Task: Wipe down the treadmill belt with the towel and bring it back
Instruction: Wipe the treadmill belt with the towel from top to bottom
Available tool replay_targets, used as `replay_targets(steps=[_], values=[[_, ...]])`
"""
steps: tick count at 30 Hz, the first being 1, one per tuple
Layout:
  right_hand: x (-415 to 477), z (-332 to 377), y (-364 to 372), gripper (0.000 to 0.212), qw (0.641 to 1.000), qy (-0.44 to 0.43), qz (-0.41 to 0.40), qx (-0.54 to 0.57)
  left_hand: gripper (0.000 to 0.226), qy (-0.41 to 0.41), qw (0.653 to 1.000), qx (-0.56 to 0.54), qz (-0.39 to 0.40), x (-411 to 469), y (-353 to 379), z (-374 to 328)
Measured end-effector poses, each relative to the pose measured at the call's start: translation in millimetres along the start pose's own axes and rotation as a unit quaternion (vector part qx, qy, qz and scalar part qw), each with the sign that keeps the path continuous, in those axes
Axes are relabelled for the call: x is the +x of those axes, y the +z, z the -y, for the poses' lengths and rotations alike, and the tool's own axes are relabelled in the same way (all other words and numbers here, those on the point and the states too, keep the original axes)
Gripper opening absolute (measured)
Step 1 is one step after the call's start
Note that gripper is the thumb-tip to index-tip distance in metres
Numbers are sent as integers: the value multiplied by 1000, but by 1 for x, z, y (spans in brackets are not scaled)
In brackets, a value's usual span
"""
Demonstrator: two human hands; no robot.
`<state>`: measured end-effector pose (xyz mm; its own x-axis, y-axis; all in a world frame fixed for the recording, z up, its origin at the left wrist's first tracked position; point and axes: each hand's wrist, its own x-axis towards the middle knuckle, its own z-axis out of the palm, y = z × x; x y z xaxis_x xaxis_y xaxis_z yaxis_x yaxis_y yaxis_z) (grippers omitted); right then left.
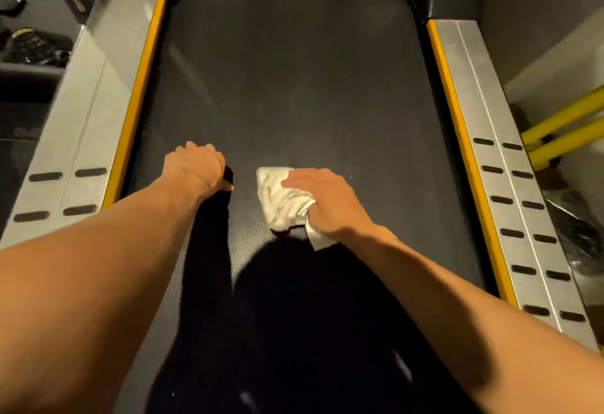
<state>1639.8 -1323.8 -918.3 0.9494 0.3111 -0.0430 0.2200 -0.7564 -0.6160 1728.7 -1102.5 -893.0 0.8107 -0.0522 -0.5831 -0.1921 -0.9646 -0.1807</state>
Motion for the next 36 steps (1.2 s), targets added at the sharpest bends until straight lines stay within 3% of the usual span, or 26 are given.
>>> replay_targets(steps=[2, 4, 5, 7, 9, 10, 12, 13, 15, 17, 18, 20, 22, 25, 28, 30, 33, 36], values=[[9, -16, -10, 46, 991, 84, -98, 34, 81, 63, 998, -17, -6, 1, 4, -3], [14, -24, -15, 18, 978, 170, -119, 14, 89, 107, 993, -39, 32, 2, 5, -8], [12, -23, -13, 15, 977, 185, -102, -22, 97, 108, 992, -40, 51, 4, 5, -11], [0, -13, -6, 20, 989, 146, -28, -24, 116, 98, 992, -21, 78, 7, -2, -16], [-12, -6, -7, 36, 998, 45, 45, -12, 126, 88, 991, -1, 103, 5, -13, -20], [-11, -8, -13, 41, 999, 19, 38, -15, 129, 82, 990, 4, 112, 3, -16, -22], [-2, -28, -27, 48, 997, 31, -62, -42, 135, 75, 991, 10, 114, 0, -17, -29], [4, -42, -33, 47, 989, 76, -113, -58, 138, 71, 991, 14, 110, 0, -15, -32], [9, -64, -36, 34, 967, 197, -142, -79, 142, 58, 992, 21, 108, 3, -7, -35], [3, -53, -27, 22, 968, 215, -118, -57, 145, 46, 993, 18, 112, 8, -3, -36], [-4, -41, -19, 21, 979, 183, -92, -25, 145, 43, 993, 19, 110, 9, -3, -36], [-18, -24, -4, 36, 995, 92, -19, 26, 144, 41, 994, 33, 100, 9, -3, -37], [-12, -28, -7, 48, 997, 65, -20, 20, 143, 44, 994, 37, 94, 6, -3, -39], [12, -61, -31, 48, 974, 173, -142, -46, 141, 47, 994, 30, 90, 4, -2, -38], [1, -64, -36, 27, 943, 292, -158, -12, 140, 57, 995, 25, 83, 3, -1, -35], [-25, -39, -21, 21, 966, 234, -110, 26, 137, 60, 994, 29, 84, 3, -4, -36], [-49, -21, -16, 34, 985, 145, -34, 88, 137, 52, 993, 28, 98, 3, -5, -38], [-26, -60, -40, 32, 954, 259, -151, 25, 130, 46, 993, 20, 106, 0, -7, -41]])
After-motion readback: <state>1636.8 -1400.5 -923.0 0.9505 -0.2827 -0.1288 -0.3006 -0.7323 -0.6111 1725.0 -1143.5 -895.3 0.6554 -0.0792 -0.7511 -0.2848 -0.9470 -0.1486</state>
